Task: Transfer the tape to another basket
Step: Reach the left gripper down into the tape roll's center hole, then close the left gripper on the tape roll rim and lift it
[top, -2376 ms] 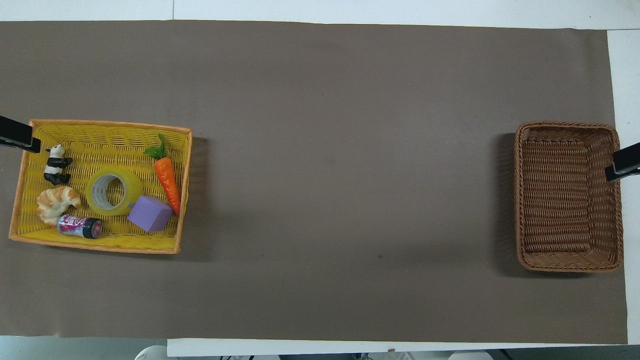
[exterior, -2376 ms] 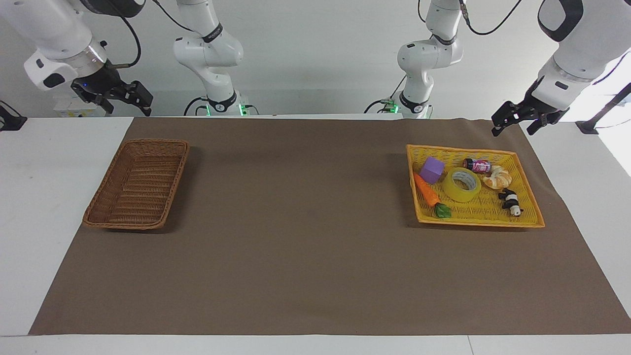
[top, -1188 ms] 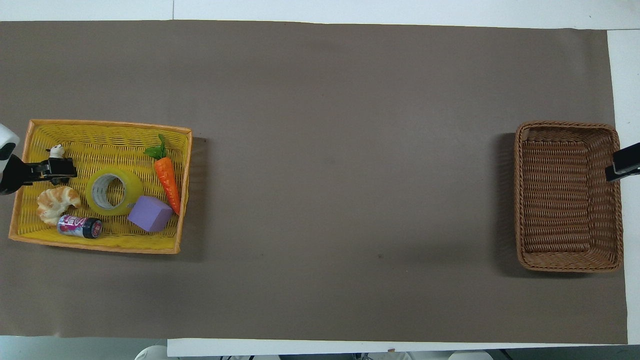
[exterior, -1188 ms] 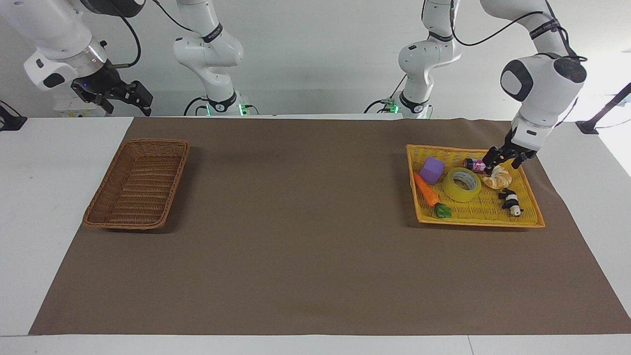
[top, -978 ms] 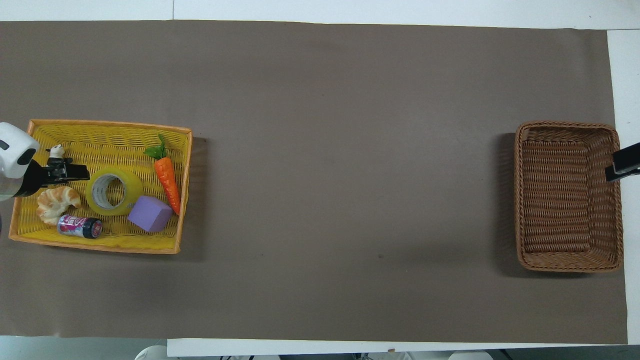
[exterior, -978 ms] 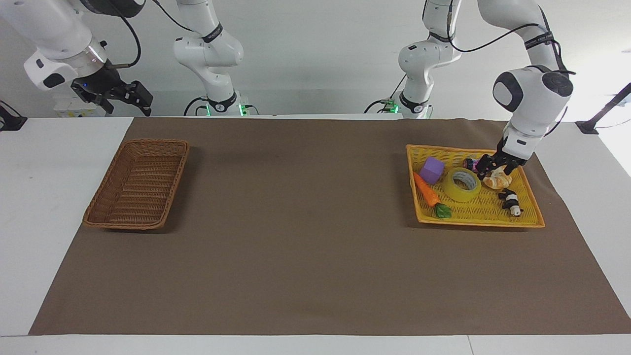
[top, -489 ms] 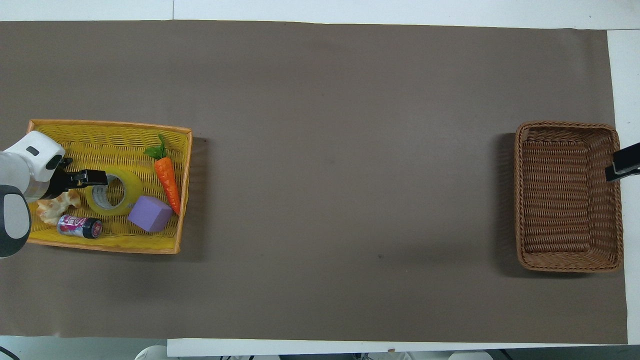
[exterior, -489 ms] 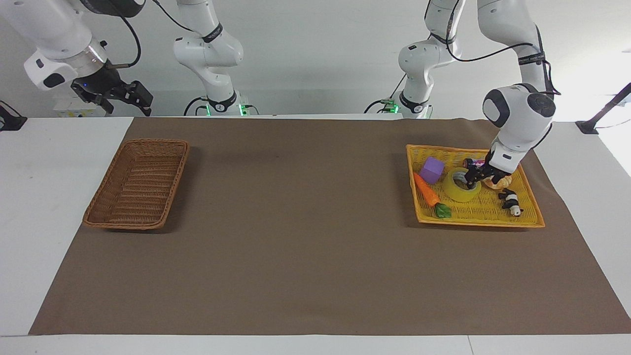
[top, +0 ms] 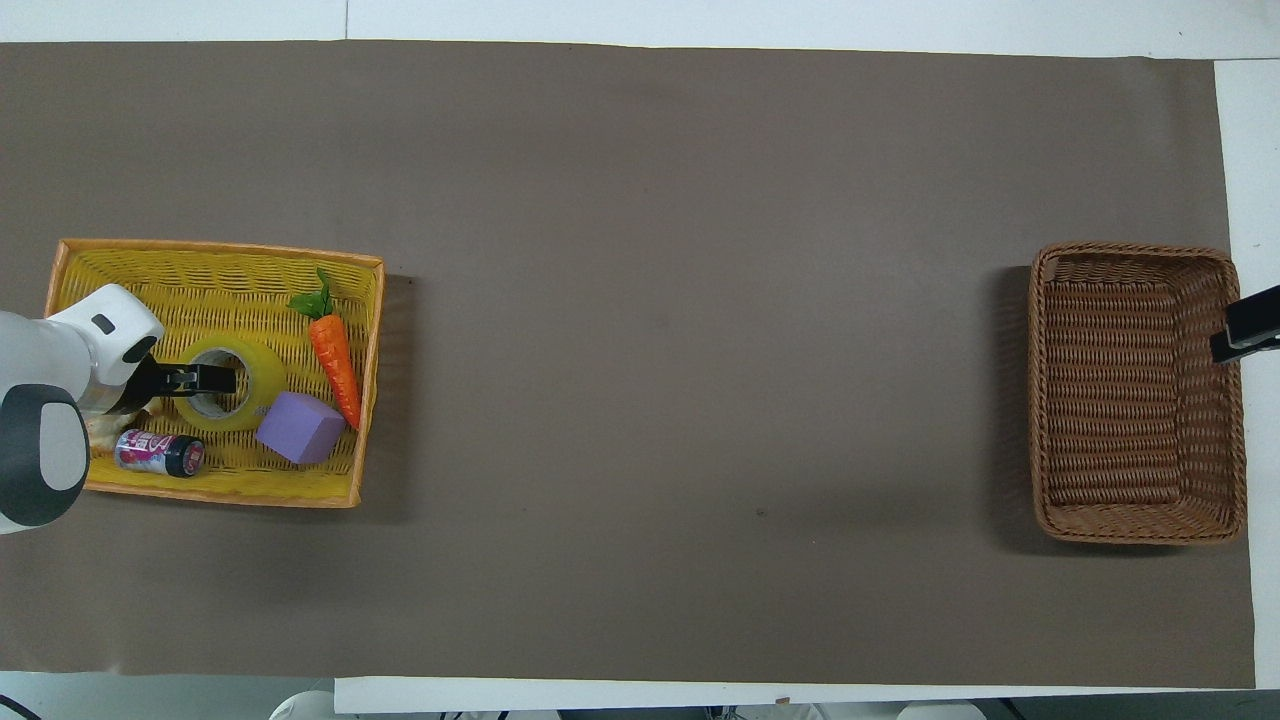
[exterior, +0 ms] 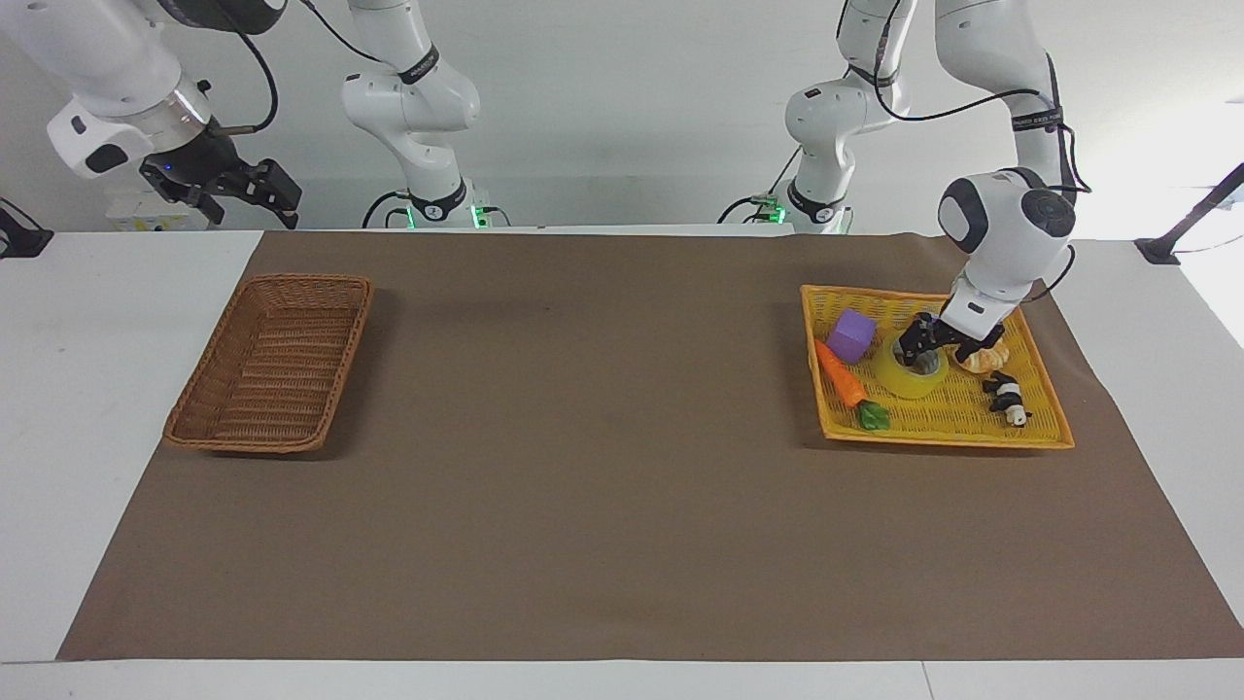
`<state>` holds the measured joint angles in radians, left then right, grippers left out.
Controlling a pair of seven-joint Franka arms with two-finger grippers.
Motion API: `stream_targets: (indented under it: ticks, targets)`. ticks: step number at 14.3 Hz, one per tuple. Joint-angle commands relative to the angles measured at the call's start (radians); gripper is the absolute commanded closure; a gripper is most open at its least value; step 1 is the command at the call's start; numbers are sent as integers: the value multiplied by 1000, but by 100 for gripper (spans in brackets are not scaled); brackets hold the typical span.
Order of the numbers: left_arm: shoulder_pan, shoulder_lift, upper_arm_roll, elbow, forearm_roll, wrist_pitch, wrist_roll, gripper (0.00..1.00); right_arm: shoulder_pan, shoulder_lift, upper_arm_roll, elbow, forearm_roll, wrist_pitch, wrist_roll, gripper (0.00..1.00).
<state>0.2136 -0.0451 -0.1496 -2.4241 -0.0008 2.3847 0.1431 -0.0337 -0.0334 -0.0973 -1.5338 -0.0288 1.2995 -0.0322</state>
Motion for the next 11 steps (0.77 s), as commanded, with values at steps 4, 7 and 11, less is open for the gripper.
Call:
stream_targets:
  ticks: [4, 7, 11]
  targets:
    - [-10, -19, 7, -38, -5, 27, 92, 23, -2, -25, -1, -28, -5, 1, -25, 0]
    - [-8, -21, 7, -39, -5, 19, 93, 60, -2, -25, -1, -28, -5, 1, -25, 0]
    - [-2, -21, 7, -41, -5, 27, 93, 60, -2, -26, -1, -28, -5, 1, -25, 0]
